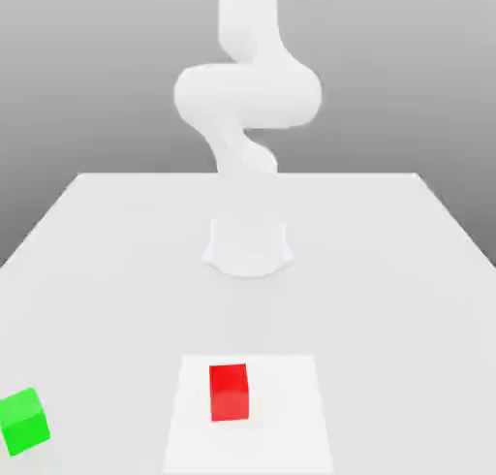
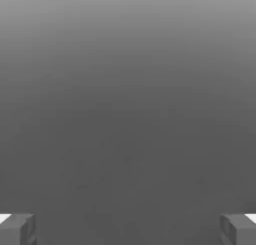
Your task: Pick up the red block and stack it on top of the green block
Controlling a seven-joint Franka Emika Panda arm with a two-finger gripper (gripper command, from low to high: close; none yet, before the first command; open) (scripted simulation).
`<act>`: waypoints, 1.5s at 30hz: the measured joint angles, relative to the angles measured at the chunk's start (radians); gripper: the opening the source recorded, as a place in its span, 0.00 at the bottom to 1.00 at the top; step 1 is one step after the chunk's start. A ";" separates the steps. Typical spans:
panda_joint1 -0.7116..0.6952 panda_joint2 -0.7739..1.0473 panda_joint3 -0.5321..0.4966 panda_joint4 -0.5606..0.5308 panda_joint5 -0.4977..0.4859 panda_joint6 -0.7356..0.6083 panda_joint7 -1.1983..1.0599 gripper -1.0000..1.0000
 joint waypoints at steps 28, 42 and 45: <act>-0.029 0.976 -0.021 -0.349 0.043 0.609 -0.183 0.00; -0.088 0.787 -0.056 -0.327 0.022 0.396 -0.187 0.00; -0.166 0.825 -0.104 -0.225 0.043 0.331 -0.241 0.00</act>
